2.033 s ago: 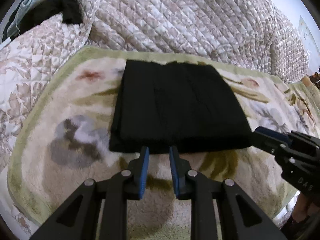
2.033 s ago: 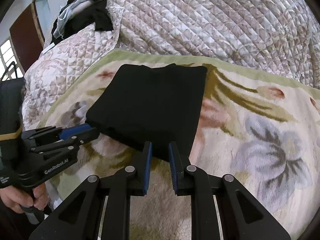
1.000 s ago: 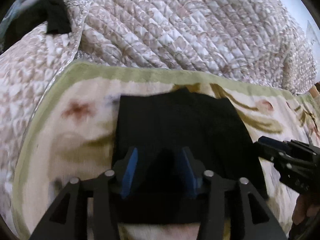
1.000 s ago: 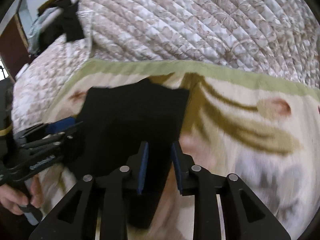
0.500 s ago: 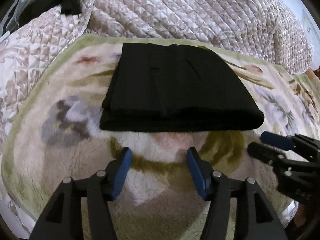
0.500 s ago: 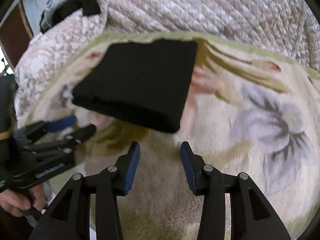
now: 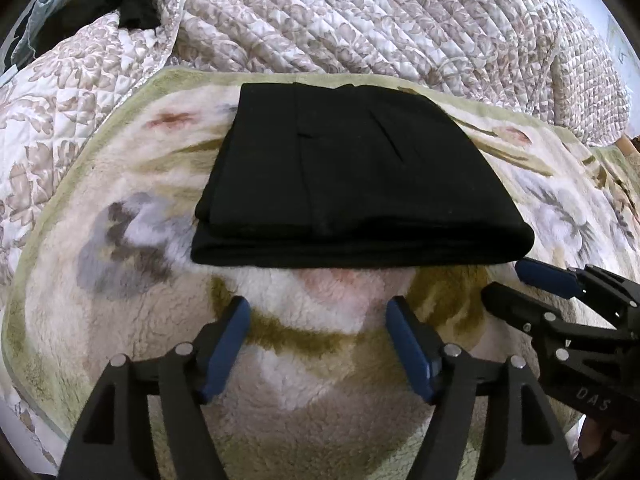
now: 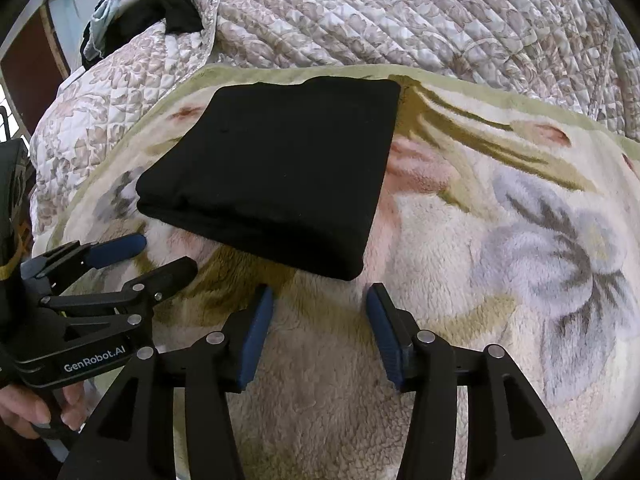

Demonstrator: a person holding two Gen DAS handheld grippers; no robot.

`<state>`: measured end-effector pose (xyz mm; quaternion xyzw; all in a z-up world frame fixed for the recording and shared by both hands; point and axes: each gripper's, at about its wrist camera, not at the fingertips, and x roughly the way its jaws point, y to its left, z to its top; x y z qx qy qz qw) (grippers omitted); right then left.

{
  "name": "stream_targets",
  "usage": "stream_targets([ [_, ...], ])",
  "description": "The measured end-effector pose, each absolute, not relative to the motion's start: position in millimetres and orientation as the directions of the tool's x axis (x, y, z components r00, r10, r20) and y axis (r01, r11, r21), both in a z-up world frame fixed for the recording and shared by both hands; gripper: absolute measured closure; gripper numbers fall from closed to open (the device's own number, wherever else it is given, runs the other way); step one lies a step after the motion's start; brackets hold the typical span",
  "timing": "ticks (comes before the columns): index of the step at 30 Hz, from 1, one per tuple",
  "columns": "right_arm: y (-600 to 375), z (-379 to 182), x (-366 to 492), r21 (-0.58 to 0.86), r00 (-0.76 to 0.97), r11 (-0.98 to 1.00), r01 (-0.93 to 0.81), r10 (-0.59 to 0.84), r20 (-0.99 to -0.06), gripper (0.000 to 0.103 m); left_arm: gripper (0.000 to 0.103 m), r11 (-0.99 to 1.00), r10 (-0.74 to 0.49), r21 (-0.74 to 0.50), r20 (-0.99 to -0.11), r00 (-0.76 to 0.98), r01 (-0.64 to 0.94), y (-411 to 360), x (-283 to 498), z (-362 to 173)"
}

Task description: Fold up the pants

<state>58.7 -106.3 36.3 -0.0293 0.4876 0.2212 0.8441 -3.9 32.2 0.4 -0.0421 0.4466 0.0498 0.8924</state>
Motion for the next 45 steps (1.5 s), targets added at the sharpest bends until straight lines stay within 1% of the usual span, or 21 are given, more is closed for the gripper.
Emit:
stream_targets([
  [9,-106.5,35.8,58.5,0.160,0.427,0.901,-0.404,0.340,-0.838,0.053,0.026,0.990,0.031,-0.056,-0.801,0.598,-0.127,35.0,-3.2,0.6],
  [45,-105.3,36.0,58.1,0.159,0.428,0.901,-0.403,0.339,-0.838,0.053,0.025,0.992,0.038,-0.038,-0.809,0.587,-0.116,32.3,-1.3,-0.5],
])
